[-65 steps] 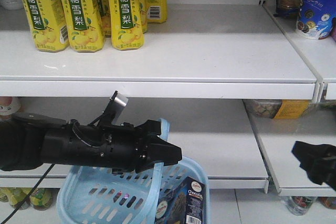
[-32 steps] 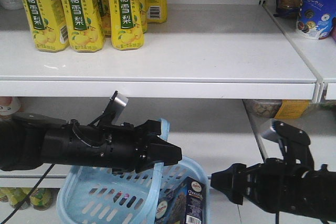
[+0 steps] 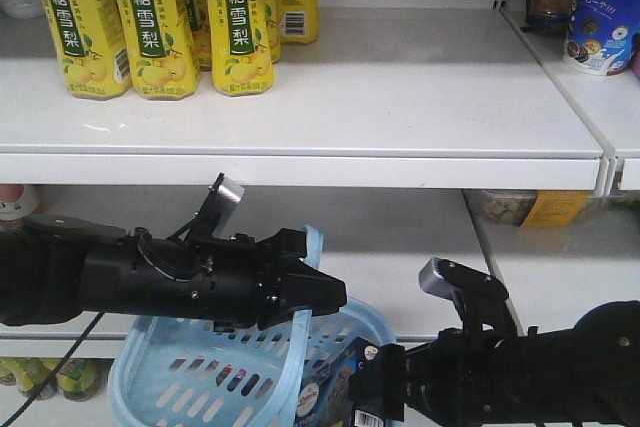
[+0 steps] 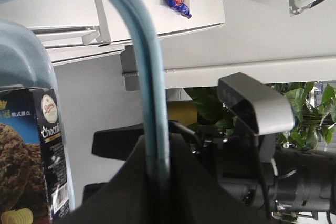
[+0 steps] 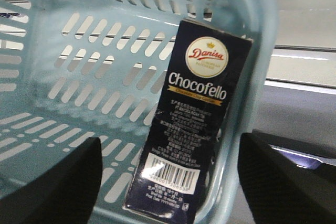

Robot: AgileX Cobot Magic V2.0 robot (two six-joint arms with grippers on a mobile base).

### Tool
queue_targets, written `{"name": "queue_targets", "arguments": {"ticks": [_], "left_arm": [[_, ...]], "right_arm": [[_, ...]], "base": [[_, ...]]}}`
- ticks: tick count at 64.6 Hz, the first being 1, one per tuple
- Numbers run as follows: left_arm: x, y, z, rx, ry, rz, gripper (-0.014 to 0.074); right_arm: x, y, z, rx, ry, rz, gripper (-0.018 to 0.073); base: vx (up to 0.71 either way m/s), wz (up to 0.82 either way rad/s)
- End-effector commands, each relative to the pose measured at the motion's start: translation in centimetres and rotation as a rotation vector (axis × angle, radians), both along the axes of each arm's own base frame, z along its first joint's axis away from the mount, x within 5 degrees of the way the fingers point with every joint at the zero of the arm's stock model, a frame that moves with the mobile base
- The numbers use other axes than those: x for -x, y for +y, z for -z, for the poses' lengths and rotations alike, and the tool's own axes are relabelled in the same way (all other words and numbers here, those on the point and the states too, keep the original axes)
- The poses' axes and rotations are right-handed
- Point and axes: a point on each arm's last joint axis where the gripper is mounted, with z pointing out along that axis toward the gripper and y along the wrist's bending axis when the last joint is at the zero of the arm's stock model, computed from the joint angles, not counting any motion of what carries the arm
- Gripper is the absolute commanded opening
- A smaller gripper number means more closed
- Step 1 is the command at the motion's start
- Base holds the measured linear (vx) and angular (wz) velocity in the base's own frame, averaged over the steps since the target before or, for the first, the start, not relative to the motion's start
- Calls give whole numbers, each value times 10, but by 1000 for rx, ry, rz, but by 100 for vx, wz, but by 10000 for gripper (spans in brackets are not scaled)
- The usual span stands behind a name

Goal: Left arm holds basket, right arm returns cookies
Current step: 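Reach the right gripper down into the basket toward the cookie box, then grasp the Danisa Chocofello box with the right gripper and lift it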

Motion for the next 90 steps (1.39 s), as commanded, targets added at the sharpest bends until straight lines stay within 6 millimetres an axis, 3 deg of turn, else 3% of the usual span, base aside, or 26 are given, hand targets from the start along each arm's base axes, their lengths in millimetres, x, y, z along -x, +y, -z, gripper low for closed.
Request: {"name": "queue_targets", "arguments": {"ticks": [1,29,48,58,90], "left_arm": [[-1,0,-27,68,-103,-12,-6],[-1,0,-27,68,-103,-12,-6],[-1,0,-27,68,-103,-12,-6],[-1,0,-27,68,-103,-12,-6],[-1,0,-27,68,-103,-12,-6]], "right_arm": [[-5,8,-8,-48,-31,-4,524],[-12,19,18,-69,46,-20,521],[-31,36,13,-120,40,-64,491],[-41,42,19,-115,53,-65,459],[-46,42,49,-47,120,-48,334]], "base": [[0,0],[0,0],[0,0],[0,0],[0,0]]}}
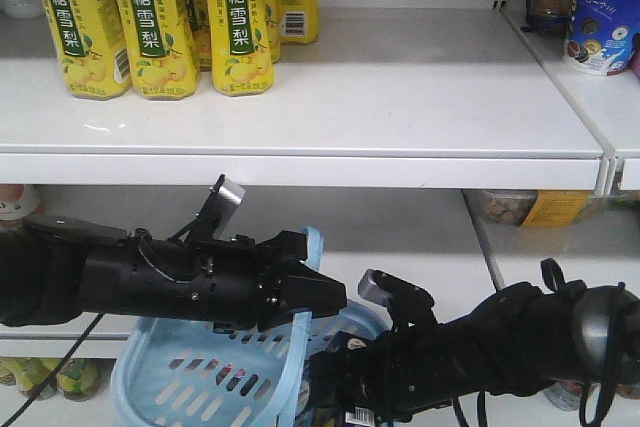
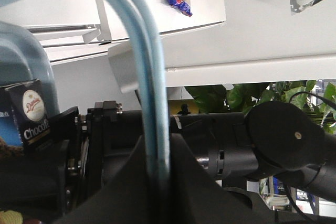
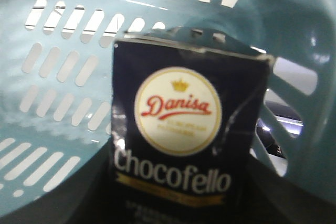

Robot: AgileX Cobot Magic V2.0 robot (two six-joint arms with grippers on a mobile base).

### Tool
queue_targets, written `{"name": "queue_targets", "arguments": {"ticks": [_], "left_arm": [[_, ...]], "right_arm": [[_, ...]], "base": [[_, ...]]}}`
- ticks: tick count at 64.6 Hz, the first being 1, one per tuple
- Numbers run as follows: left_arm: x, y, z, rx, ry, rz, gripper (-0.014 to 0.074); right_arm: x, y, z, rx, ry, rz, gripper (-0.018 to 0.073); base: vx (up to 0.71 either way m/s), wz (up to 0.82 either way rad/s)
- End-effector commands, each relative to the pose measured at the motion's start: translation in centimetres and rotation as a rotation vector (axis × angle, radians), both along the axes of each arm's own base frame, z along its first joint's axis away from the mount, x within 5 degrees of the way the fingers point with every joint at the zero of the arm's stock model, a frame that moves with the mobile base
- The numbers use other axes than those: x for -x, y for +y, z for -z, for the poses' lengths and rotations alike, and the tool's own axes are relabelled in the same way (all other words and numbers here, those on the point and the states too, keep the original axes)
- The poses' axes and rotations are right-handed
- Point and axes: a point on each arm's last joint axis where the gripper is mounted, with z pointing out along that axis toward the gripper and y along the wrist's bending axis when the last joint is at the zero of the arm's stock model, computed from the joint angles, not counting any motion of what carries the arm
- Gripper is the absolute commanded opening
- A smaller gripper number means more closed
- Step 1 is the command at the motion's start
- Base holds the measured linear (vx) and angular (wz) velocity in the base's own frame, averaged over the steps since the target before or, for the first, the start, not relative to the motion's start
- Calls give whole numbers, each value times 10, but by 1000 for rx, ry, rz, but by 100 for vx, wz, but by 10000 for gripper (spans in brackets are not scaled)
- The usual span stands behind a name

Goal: Left arm holds basket, right arm returns cookies
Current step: 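Grasp the Danisa Chocofello box with the right gripper and lift it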

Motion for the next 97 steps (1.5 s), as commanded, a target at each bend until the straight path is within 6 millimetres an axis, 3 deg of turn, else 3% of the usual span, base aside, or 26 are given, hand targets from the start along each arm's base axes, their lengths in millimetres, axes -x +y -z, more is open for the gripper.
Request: {"name": "queue_targets", "arguments": {"ticks": [1,24,47,59,76,97], "left_arm": [[-1,-1,-28,72,-103,-15,-6],[-1,-1,-28,72,-103,-15,-6],[-1,-1,-28,72,-103,-15,-6],[-1,-1,-28,72,-103,-15,-6],[-1,-1,-28,72,-103,-15,-6],[-1,-1,-28,72,-103,-15,-6]], "right_arm": [[-5,2,-11,-23,-46,-4,326],[-6,1,-11,-9,-59,16,117],[-5,-2,-31,-40,-119,25,111],[1,-25,-38,-42,-128,95,115],[19,-56,-65,-95,-206,158,118],[46,-82,-121,-188,-419,133,123]], "base": [[0,0],[0,0],[0,0],[0,0],[0,0],[0,0]]}}
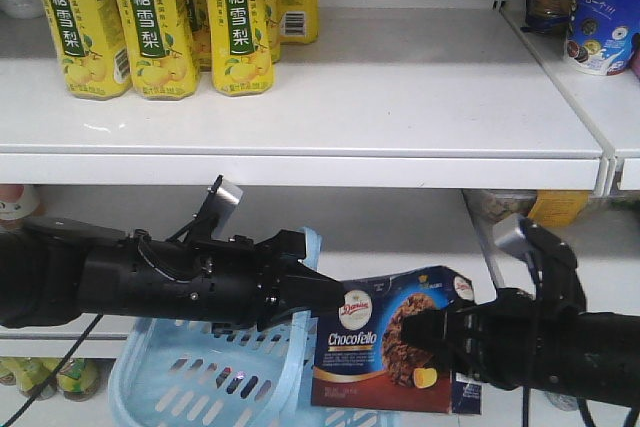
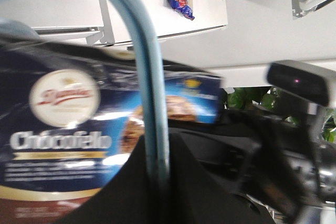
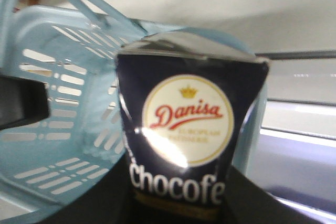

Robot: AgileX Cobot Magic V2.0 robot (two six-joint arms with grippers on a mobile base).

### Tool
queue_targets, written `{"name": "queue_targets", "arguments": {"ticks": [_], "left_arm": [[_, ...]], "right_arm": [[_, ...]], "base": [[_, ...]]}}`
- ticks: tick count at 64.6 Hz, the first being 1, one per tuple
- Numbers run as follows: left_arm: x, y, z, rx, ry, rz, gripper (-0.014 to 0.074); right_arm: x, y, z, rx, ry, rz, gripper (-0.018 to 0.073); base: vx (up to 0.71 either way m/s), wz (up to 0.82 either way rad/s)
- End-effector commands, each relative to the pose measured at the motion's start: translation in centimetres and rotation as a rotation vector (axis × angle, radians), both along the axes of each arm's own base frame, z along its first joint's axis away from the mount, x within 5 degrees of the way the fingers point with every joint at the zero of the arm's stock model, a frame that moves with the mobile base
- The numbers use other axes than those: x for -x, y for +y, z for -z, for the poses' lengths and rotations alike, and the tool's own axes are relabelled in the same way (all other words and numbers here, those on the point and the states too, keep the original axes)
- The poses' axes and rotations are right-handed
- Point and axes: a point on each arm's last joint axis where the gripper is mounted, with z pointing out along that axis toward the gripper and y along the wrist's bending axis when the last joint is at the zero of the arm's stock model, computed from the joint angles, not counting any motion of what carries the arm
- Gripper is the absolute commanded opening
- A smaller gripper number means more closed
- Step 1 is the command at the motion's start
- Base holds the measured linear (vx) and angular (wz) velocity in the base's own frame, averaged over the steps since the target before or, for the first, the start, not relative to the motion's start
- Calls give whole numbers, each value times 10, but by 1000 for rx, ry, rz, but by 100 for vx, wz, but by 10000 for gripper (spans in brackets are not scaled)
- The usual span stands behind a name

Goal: Left arm holds basket, right arm returns cookies
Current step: 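Grasp the Danisa Chocofello box with the right gripper and lift it, then raise the box with the right gripper onto the upper shelf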

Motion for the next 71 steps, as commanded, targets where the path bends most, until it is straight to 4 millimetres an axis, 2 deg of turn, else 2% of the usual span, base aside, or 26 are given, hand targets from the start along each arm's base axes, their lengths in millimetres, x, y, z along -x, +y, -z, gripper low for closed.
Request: {"name": "queue_targets", "arguments": {"ticks": [1,14,32,47,58,65,71], "left_arm": [[-1,-1,-29,73,-109,-3,-6],[-1,-1,-29,73,-109,-3,-6],[-1,-1,-29,73,-109,-3,-6],[-1,-1,-29,73,-109,-3,-6],[-1,-1,-29,73,-109,-3,-6],[-1,-1,-29,73,-109,-3,-6],[-1,-1,-29,73,-109,-3,-6]], "right_arm": [[7,-5,-26,-49,-87,-11,123],[26,-24,-45,-2,-153,-6,125],[72,-36,-81,10,-372,-58,125],[101,-41,-132,-9,-641,-33,125],[101,-49,-173,-15,-814,87,125],[90,-59,-187,-2,-902,235,125],[73,-70,-192,37,-954,387,125]], "base": [[0,0],[0,0],[0,0],[0,0],[0,0],[0,0],[0,0]]}}
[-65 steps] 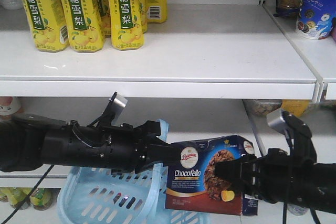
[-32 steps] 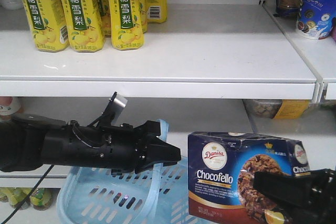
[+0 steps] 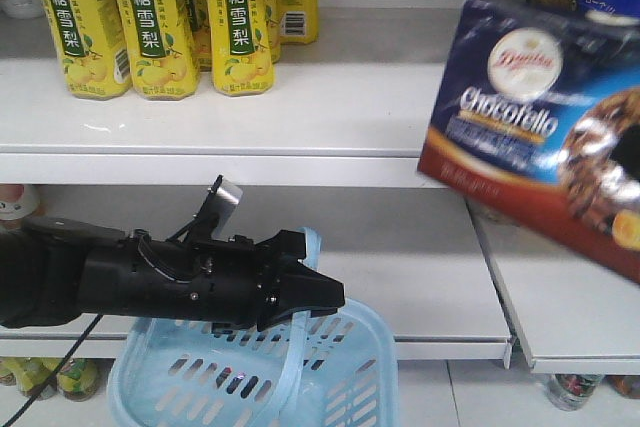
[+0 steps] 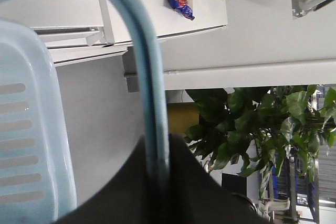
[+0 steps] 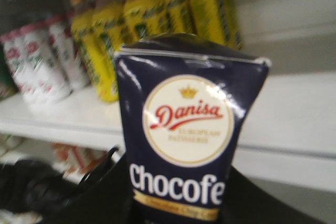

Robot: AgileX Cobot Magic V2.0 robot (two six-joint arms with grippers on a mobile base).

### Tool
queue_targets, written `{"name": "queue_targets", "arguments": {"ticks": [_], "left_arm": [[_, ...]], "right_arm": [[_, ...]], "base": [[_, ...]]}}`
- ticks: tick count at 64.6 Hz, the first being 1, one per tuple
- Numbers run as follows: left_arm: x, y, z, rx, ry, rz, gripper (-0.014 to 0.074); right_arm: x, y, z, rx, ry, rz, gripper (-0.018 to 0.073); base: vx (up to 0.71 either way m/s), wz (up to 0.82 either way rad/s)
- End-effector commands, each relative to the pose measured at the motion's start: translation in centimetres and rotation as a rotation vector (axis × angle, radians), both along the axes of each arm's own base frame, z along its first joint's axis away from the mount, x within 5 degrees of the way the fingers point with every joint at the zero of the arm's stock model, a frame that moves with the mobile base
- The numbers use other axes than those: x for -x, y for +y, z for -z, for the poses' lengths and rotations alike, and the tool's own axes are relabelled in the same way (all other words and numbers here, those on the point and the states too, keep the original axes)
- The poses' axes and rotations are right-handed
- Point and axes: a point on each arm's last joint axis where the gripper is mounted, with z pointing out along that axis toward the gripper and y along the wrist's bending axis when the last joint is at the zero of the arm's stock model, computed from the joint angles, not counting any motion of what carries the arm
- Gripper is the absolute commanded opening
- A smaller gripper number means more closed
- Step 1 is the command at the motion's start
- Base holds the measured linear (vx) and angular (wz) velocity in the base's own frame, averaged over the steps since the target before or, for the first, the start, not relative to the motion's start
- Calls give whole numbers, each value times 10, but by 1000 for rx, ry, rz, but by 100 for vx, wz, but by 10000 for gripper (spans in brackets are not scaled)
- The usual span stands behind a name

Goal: Left arm holds basket, right arm returns cookies
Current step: 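Raise the box with the right gripper onto the upper shelf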

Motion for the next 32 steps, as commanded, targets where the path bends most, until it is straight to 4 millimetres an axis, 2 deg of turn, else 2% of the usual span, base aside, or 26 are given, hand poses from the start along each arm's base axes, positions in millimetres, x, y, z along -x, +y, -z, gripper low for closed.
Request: {"name": "queue_targets", "arguments": {"ticks": [1,11,32], "left_arm": [[-1,-1,-29,73,-109,-3,-6],[-1,-1,-29,73,-109,-3,-6],[-1,-1,-29,73,-109,-3,-6]], "right_arm": [[-19,-16,-19,-57,-119,204,125],[-57,-20,-12,113,-117,297,127],[-148,-9,-5,313,-19,269,141]], "base": [[0,0],[0,0],[0,0]]}}
